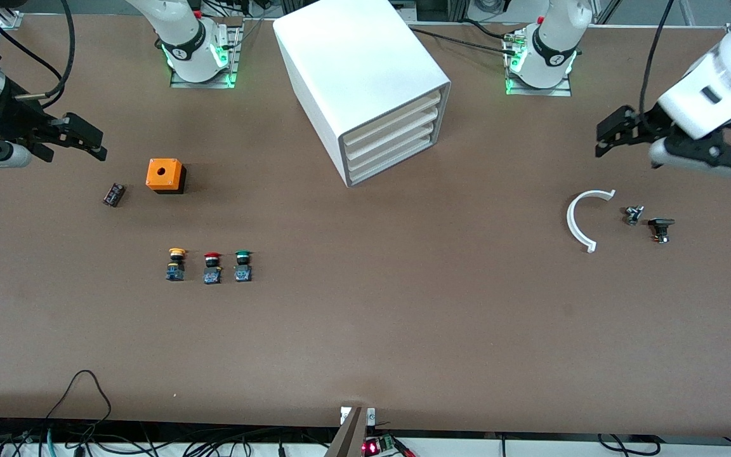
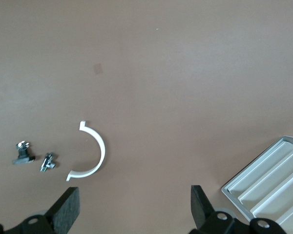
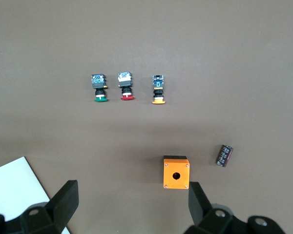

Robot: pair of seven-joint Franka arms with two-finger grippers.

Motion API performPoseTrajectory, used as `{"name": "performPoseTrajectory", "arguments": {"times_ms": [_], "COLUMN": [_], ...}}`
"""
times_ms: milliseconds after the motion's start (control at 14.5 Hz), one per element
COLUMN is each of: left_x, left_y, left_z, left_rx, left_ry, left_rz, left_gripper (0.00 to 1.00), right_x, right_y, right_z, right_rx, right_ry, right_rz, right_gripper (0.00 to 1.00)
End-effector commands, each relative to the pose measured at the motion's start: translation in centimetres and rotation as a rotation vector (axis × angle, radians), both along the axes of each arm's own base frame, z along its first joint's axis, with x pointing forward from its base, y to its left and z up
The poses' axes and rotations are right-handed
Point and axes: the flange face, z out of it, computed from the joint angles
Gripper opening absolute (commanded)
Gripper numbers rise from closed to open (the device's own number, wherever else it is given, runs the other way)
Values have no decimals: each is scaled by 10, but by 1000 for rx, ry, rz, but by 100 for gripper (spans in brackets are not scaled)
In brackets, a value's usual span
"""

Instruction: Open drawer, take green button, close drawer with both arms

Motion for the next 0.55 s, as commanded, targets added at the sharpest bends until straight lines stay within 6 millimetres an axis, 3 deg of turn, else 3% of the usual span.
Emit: {"name": "performPoseTrajectory", "arguments": {"times_ms": [0,277,484], "left_x": [-9,-9,-9], "left_y": [-1,0,-1], "left_z": [-7,-6,-6], "left_rx": [-16,-15,-16], "left_ry": [10,10,10], "left_rz": [-14,-11,-13], "left_gripper": [100,100,100], "right_x": [-6,-9,-7], "right_y": [6,21,21], "right_z": [20,18,18], "right_rx": [-54,-72,-69], "right_ry": [-6,10,4], "right_rz": [11,-14,-6], "right_gripper": [100,100,100]}}
